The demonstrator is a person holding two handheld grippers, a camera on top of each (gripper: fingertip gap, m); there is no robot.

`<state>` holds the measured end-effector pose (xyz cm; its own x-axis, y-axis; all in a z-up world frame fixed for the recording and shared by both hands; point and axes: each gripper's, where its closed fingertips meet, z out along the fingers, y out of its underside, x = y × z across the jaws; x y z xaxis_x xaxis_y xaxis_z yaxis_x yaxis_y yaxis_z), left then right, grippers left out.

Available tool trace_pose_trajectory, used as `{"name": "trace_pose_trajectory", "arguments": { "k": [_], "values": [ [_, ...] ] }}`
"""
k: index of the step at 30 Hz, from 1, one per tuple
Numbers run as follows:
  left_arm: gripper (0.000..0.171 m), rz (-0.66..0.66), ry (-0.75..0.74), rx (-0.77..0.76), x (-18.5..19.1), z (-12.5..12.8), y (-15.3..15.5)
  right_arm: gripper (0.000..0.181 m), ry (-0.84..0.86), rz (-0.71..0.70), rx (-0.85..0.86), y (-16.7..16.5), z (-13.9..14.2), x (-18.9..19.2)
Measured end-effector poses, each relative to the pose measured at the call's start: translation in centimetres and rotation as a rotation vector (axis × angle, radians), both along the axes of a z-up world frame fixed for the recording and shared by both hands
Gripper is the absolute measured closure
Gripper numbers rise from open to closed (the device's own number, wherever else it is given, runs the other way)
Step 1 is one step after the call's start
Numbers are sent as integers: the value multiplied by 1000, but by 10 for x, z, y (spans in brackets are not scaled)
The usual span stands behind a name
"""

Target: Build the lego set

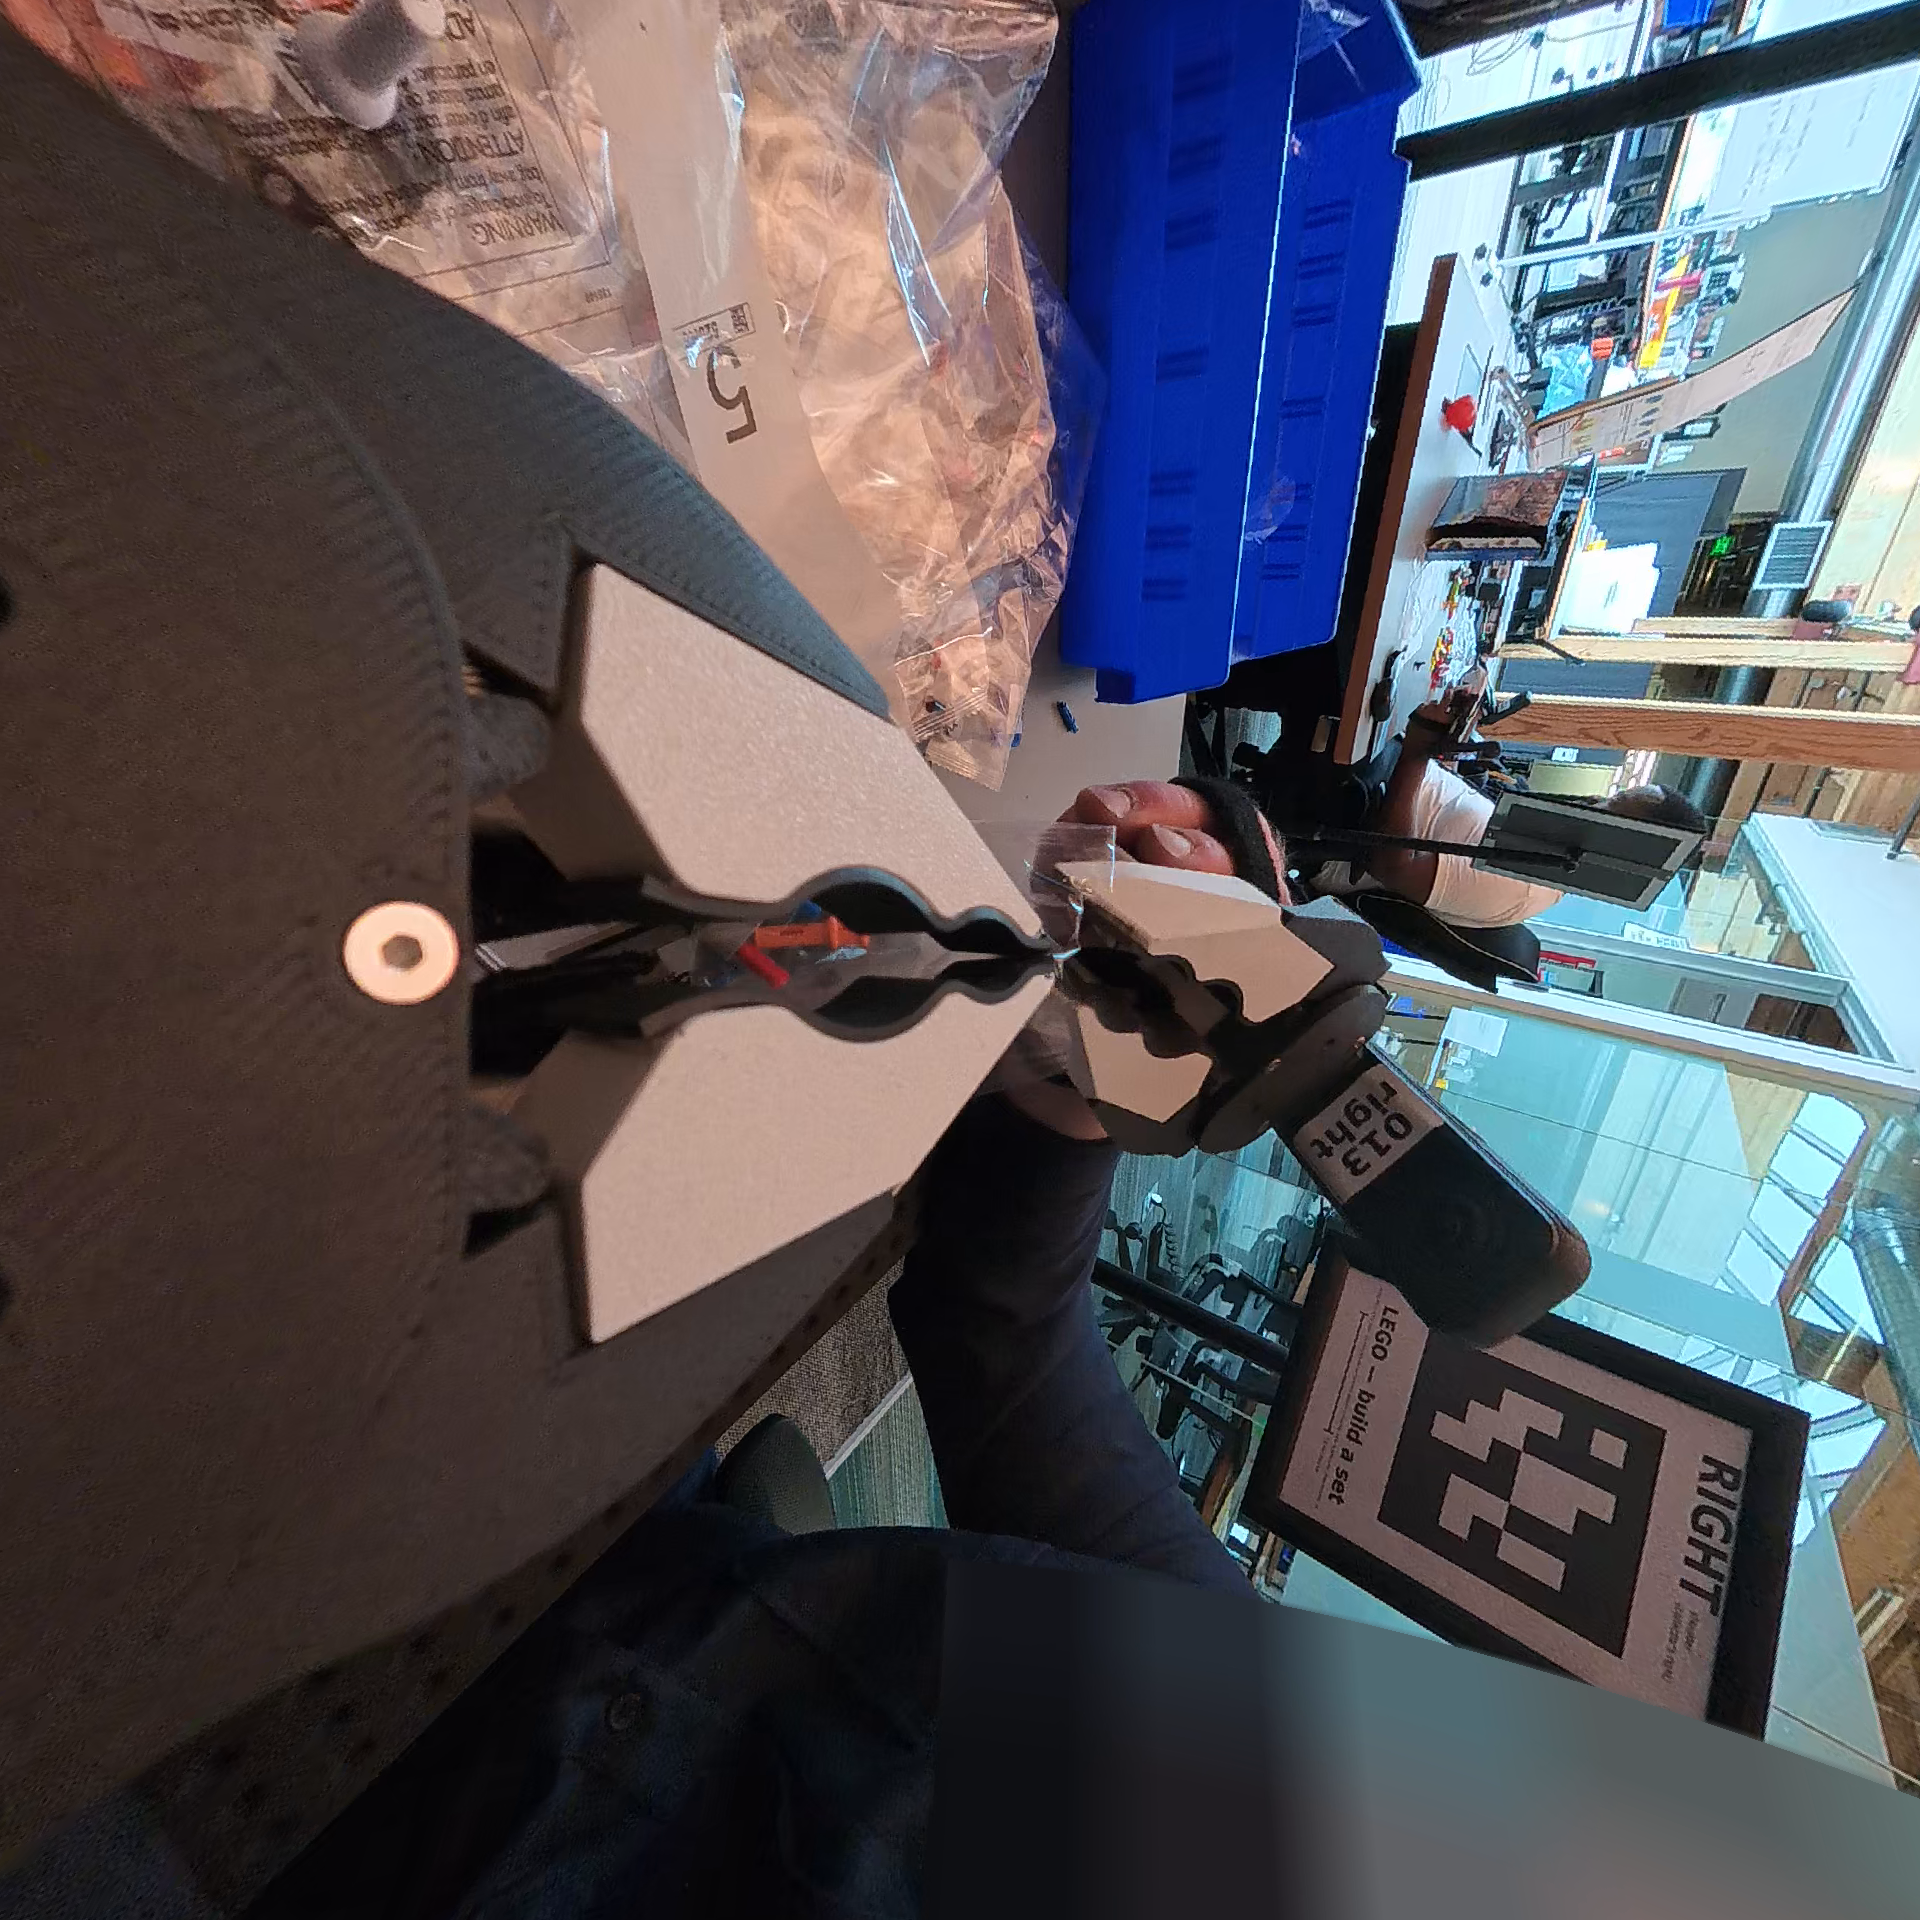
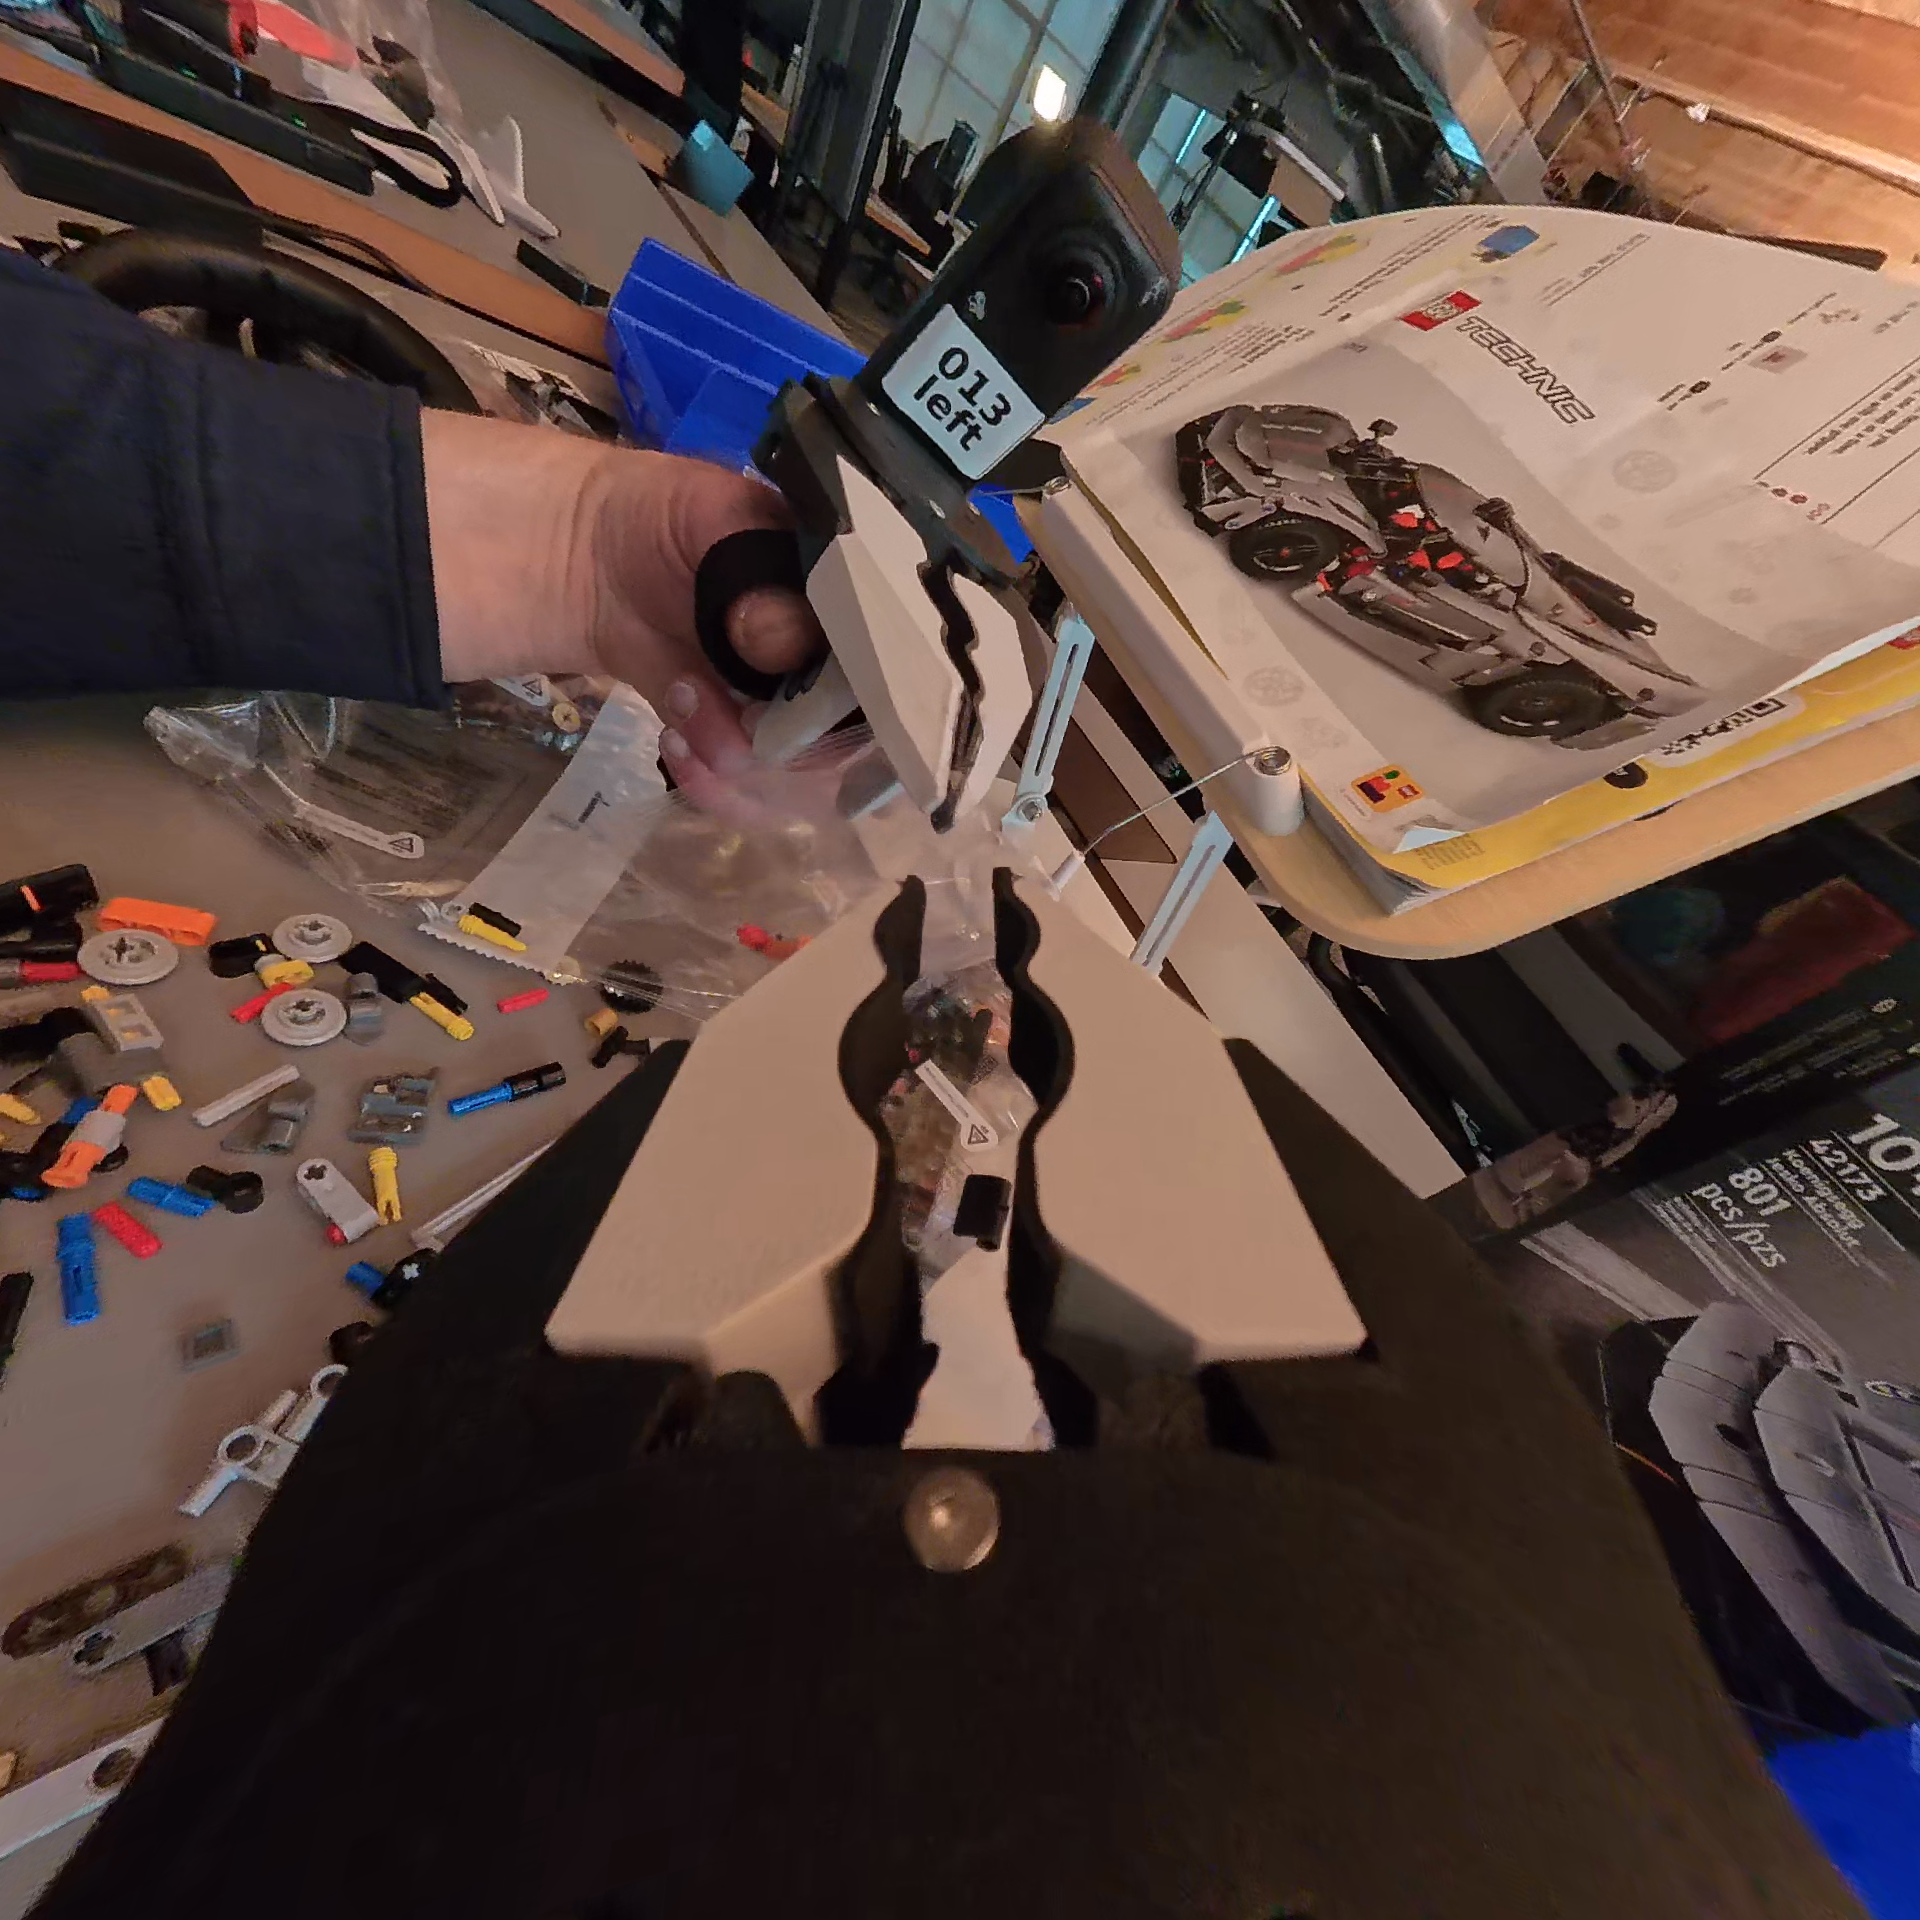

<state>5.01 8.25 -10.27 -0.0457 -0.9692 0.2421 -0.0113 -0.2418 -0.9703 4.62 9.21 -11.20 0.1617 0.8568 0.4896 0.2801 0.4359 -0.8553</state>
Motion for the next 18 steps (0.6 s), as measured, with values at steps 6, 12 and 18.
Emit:
{"name": "trace_pose_trajectory", "arguments": {
  "k": [6,12,18],
  "values": [
    [171,-18,10,-3,6,-2,-2,163,-22,0,-1,-1,-5,-4],
    [171,-35,6,-4,12,-2,-4,179,-14,-7,0,-1,-6,-6],
    [171,-30,-3,2,11,0,-4,181,-2,6,-19,-2,-4,-4]
  ]
}}
